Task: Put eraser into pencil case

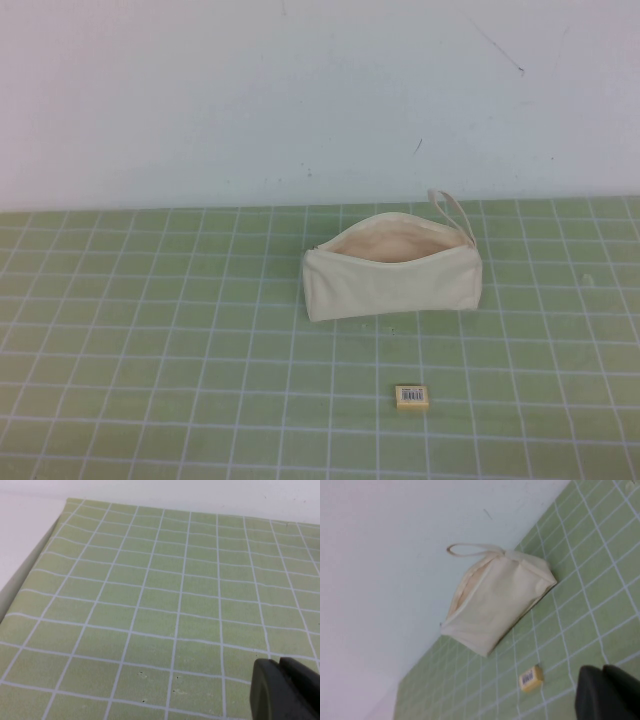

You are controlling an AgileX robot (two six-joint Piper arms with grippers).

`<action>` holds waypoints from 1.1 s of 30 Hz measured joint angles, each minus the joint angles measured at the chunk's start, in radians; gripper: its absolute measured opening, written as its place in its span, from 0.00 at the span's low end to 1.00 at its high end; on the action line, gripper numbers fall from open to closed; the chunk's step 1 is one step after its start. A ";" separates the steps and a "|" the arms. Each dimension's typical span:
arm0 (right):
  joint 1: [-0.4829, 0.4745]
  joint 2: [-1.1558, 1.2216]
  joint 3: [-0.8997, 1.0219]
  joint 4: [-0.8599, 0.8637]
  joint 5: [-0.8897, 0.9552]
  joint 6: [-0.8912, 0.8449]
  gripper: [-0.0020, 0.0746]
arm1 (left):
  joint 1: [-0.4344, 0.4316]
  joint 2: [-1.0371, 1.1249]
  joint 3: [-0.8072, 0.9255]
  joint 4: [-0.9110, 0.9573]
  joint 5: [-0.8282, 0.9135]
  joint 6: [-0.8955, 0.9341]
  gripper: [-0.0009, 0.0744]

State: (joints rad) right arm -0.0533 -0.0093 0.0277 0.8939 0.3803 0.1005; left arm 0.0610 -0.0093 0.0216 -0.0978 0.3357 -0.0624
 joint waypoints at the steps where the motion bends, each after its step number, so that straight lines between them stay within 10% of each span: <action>1: 0.000 0.000 0.000 0.002 0.010 -0.023 0.03 | 0.000 0.000 0.000 0.000 0.000 0.000 0.01; 25: 0.000 0.808 -0.854 -0.345 0.688 -1.124 0.03 | 0.000 0.000 0.000 0.000 0.000 0.000 0.01; 33: 0.192 1.070 -0.958 -0.440 0.678 -1.187 0.02 | 0.000 0.000 0.000 0.000 0.000 0.000 0.01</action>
State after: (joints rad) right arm 0.1387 1.0612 -0.9301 0.4536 1.0578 -1.0862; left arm 0.0610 -0.0093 0.0216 -0.0978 0.3357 -0.0624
